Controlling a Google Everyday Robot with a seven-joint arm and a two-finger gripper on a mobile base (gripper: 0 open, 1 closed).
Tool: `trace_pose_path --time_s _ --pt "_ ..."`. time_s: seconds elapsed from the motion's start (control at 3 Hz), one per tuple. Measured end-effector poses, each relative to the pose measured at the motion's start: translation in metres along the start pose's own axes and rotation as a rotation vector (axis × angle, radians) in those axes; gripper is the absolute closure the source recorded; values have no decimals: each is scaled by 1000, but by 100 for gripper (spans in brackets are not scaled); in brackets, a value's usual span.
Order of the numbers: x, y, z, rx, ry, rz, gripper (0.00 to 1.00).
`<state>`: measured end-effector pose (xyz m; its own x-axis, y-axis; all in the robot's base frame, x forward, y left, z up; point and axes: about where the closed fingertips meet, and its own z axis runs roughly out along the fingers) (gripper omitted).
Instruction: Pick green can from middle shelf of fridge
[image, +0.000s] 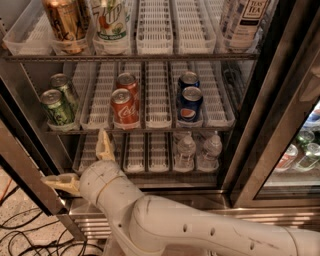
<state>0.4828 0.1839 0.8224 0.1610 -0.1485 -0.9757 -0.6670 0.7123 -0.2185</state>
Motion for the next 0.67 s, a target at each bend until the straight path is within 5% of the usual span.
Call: trace_pose_path --time_s 0.67 --pt "2 -14 31 -38 -15 26 0"
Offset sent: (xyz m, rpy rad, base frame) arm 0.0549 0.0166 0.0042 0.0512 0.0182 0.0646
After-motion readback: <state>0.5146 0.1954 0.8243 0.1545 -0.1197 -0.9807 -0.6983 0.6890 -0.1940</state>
